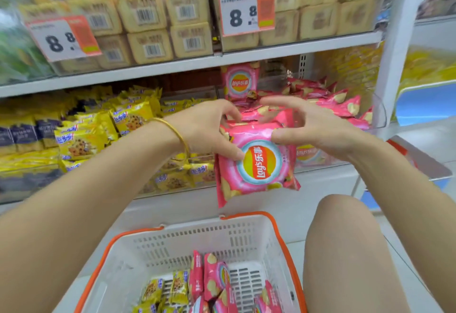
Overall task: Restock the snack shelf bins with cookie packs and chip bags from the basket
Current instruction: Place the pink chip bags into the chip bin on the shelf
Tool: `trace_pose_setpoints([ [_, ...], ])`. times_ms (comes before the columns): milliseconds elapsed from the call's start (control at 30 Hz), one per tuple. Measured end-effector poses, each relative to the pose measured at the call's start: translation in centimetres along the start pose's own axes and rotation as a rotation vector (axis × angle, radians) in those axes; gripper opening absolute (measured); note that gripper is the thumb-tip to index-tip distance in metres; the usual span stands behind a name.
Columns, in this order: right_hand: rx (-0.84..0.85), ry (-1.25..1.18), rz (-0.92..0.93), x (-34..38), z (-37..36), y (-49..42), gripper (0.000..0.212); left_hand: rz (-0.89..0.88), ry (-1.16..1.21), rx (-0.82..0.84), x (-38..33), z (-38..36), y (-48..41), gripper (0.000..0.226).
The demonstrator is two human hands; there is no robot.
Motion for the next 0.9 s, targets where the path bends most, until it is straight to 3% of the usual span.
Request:
trace_pose_setpoints([
  [67,-0.013,-0.029,-0.009,0.1,0.5,-0.3,0.055,-0.022,0.025,-0.061,-0.9,0.8,-0.6,0.078],
  [167,-0.16,-0.31,-0.082,-1.9,1.9,-0.4,0.037,0.066,0.208,-0.203,-0.2,1.6,-0.8,0.08],
  [267,-0.217,-0.573,-0.163,-4.3,2.2,-0.3,0.021,0.182,0.403,-0.142,0.6,0.1,-1.3,0.058],
  [333,-0.164,-0.588,-0.235,-5.3,2.2,-0.3,0.031,0.194,0.525,-0.104,0.6,-0.6,-2.2,0.033],
  [433,-0.109,-0.511,-0.311,-5.9,4.1,-0.7,0.05,0.206,0.67,-0.085,0.7,-0.9,-3.8,0.024],
  [533,-0.026,-0.329,-0.32,-5.1,5.5,-2.9,0.064,0.2,0.749,-0.171,1.3,-0.5,-6.2,0.026],
  [600,-0.023,-0.275,-0.363,-5.3,6.0,-4.9,0.067,0.2,0.823,-0.303,2.3,0.2,-7.8,0.044],
  [667,-0.103,-0.331,-0.422,-6.5,7.1,-7.0,0.058,0.234,0.742,-0.419,3.7,0.7,-9.2,0.065],
  [767,-0.306,-0.434,-0.463,-8.5,9.4,-9.4,0.039,0.199,0.3,-0.453,4.3,1.2,-10.6,0.064],
  [833,-0.445,-0.461,-0.452,-9.6,11.2,-10.7,0.045,0.137,0.063,-0.421,4.1,0.7,-11.7,0.061],
  [900,-0.558,-0.452,-0.444,-10.8,13.0,-11.8,0.064,0.077,-0.129,-0.365,3.9,-0.2,-13.2,0.058],
])
Point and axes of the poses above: each hand's wrist, its own y-axis away from the middle knuckle, its own z-axis out of the back of the hand, x = y × z, the point moved 8 cm from there along -y, towards the middle knuckle, and after that the axes turned 4 degrees about x, right-handed, at the moved point
